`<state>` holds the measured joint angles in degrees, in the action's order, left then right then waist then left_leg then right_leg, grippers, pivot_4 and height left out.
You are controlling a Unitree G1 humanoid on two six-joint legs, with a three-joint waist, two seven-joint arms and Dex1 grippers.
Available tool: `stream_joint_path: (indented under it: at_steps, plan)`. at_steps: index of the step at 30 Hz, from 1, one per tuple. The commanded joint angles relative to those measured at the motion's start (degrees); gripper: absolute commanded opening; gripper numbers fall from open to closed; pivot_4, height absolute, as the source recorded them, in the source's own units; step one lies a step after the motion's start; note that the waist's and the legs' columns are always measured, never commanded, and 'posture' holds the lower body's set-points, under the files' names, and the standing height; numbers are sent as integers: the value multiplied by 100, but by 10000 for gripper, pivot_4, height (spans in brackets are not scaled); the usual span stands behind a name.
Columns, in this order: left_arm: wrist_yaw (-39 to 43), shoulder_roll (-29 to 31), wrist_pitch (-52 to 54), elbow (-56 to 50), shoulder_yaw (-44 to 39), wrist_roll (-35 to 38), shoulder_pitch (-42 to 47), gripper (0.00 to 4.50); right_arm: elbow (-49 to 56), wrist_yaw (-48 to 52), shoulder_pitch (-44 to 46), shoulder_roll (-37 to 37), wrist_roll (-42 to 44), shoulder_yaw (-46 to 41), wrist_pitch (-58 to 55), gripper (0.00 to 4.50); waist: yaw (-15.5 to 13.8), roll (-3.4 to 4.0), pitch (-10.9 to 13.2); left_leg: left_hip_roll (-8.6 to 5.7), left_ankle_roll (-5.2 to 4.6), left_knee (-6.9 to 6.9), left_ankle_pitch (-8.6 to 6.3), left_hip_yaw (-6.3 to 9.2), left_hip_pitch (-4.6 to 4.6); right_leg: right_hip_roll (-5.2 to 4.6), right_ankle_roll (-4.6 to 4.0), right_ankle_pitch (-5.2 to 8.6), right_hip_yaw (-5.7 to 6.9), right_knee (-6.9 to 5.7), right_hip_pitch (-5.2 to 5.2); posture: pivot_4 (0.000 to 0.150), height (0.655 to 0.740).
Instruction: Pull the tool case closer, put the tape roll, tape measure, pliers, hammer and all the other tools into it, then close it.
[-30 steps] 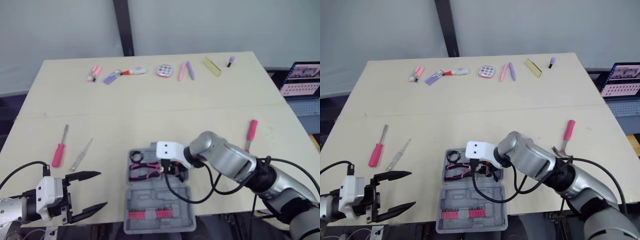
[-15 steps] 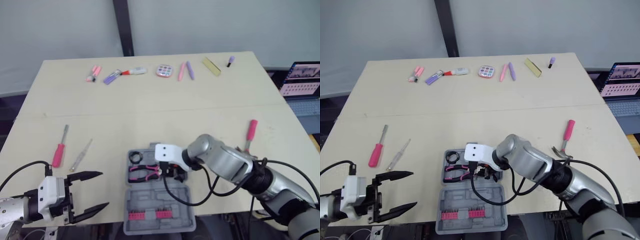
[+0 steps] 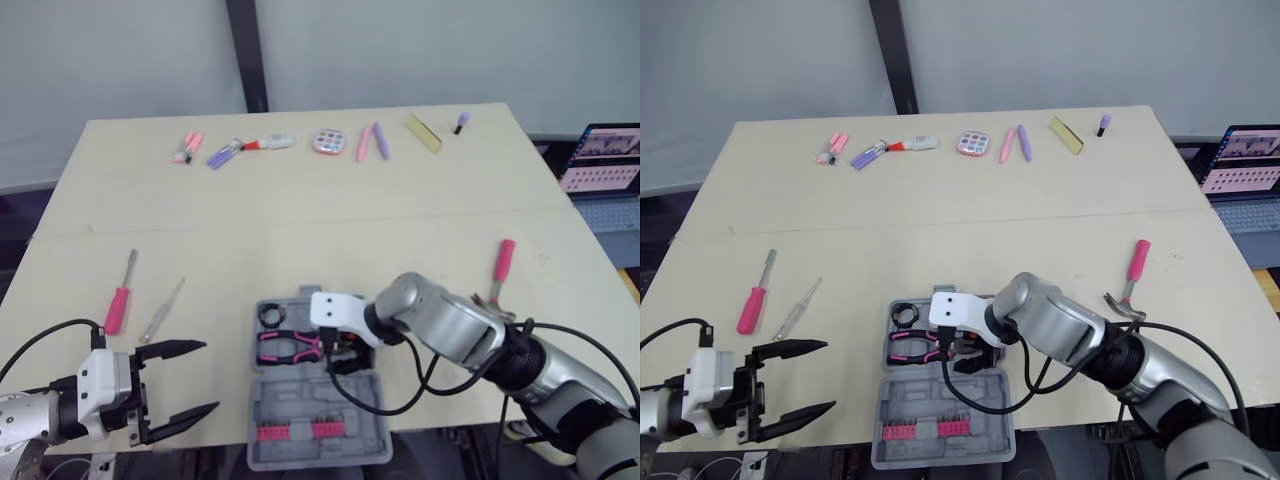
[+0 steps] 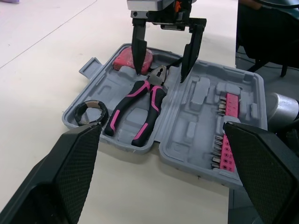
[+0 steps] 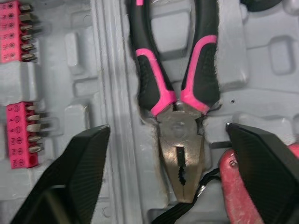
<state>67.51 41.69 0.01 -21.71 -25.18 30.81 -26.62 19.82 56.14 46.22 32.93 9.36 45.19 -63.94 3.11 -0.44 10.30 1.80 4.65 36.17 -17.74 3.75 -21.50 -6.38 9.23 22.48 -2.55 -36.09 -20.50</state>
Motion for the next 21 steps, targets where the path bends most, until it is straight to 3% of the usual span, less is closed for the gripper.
stream_joint_path:
  at_steps: [1, 2, 5, 11, 12, 21]
  plan:
    - [-41, -14, -11, -106, -22, 46, -24, 45000, 271, 42, -61, -20, 248, -590, 277, 42407, 0, 0, 0, 0, 0, 0, 0, 0, 0, 0, 0, 0, 0, 0, 0, 1500, 7400]
    - [-50, -20, -12, -103, -14, 44, -21, 45000, 279, 24, -164, -60, 310, -744, 491, 42407, -2, -1, 0, 0, 0, 0, 0, 0, 0, 0, 0, 0, 0, 0, 0, 1500, 7400]
    - [-93, -49, -27, -100, 55, 17, 8, 45000, 255, 55, -630, -186, 533, -1222, 1195, 33774, -7, -5, -3, 0, -1, -2, -1, 0, 0, 0, 0, 0, 1, 2, 3, 1500, 7400]
    - [-152, -66, -36, -103, 116, 25, 57, 45000, -141, -124, -1338, -525, 584, -1733, 2189, 3677, -1, -6, -4, 0, 0, 1, 0, -1, 1, 1, 0, 0, 0, -1, 4, 1500, 7400]
    - [-154, -65, -38, -101, 117, 30, 57, 45000, -197, -108, -1448, -564, 608, -1775, 2299, 448, -5, -6, -4, 0, 0, 1, 0, -1, 2, 1, 0, 0, 0, -2, 4, 1500, 7400]
    - [-149, -31, 6, -51, 187, 42, 188, 45000, -1130, 75, -2068, -780, 343, -1865, 3863, 448, 0, -7, -4, 0, 1, 2, 1, -1, 3, 1, 0, 0, 1, -2, 6, 1500, 7400]
